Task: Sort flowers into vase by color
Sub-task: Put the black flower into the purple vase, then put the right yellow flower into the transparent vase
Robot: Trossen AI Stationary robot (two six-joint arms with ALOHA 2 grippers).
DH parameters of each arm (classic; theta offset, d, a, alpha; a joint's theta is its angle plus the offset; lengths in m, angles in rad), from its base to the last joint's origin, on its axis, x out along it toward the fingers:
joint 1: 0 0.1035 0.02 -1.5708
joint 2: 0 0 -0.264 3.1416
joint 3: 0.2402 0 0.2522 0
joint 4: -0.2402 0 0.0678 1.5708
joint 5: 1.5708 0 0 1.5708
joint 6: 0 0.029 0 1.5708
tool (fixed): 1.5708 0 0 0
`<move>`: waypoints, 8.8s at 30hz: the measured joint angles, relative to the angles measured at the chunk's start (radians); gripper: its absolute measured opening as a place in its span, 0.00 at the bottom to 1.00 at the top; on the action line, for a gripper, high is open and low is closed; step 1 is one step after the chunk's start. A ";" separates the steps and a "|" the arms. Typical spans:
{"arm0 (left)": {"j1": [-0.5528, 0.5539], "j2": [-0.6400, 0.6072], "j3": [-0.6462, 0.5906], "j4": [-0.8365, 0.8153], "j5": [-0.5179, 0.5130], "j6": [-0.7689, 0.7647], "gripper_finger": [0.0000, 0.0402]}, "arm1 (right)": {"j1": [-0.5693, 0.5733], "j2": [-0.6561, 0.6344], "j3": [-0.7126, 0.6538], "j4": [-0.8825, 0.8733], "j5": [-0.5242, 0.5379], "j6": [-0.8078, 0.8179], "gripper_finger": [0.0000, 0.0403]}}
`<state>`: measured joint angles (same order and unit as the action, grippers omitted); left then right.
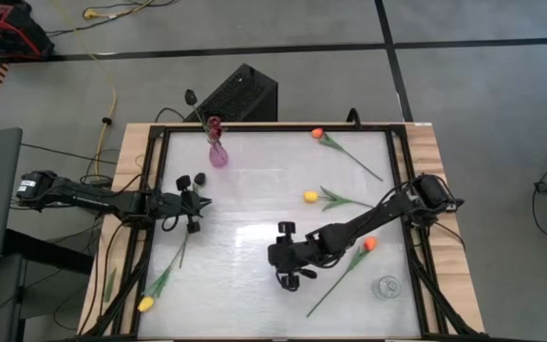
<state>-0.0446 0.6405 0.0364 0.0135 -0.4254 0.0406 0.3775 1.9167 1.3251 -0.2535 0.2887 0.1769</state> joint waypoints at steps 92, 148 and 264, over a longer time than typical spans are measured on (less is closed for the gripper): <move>-0.034 0.342 0.556 -0.661 0.058 -0.852 0.00 | -0.154 0.002 -0.040 0.271 -0.189 -0.158 0.47; 0.633 -0.008 0.481 0.522 0.269 0.090 0.00 | -0.432 -0.535 -0.667 0.832 -0.130 -0.209 0.47; 0.608 -0.118 0.253 0.251 0.302 -0.096 0.36 | -0.417 -0.570 -0.590 0.402 -0.135 -0.131 0.47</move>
<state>0.5629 0.5229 0.2897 0.2644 -0.1236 -0.0558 -0.0395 1.3464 0.7351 0.1486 0.1539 0.0460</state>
